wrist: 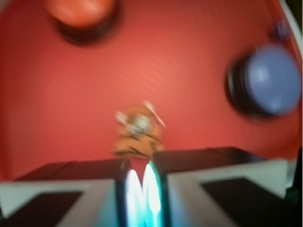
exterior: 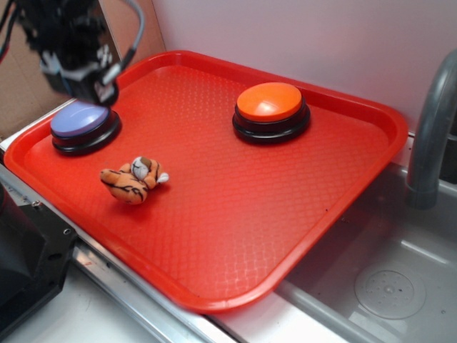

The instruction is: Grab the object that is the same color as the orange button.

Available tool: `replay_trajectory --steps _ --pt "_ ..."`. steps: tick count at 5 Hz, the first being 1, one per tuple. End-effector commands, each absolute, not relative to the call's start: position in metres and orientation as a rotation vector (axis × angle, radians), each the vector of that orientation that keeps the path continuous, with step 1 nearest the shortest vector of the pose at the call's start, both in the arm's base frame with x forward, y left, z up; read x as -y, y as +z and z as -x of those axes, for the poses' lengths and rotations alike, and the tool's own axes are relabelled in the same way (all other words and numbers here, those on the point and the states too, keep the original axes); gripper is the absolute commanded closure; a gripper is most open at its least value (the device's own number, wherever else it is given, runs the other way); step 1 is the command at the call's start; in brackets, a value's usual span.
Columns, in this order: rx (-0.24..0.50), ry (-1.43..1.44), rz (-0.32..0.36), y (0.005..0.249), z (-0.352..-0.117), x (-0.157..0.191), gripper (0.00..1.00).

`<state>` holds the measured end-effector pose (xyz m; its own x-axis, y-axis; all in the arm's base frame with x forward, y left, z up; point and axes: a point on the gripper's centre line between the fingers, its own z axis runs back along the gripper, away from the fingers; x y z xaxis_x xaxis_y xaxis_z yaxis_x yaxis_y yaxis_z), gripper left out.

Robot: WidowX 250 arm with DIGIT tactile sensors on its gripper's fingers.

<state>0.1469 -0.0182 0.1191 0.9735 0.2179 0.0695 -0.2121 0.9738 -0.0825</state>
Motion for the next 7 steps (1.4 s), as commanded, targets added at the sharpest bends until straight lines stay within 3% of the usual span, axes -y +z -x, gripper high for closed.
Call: replay_trajectory --steps 1,2,4,5,6,7 --pt "0.043 0.277 0.168 0.05 -0.154 0.023 0.0" --pt "0.088 0.189 0.179 0.038 -0.156 0.036 0.0" --pt "0.088 0.189 0.179 0.038 -0.156 0.036 0.0" --pt "0.038 0.196 0.147 0.024 -0.163 0.037 0.0" --pt "0.03 0.164 0.106 0.023 -0.165 0.04 1.0" --pt "0.059 0.156 0.108 0.046 -0.154 0.038 1.0"
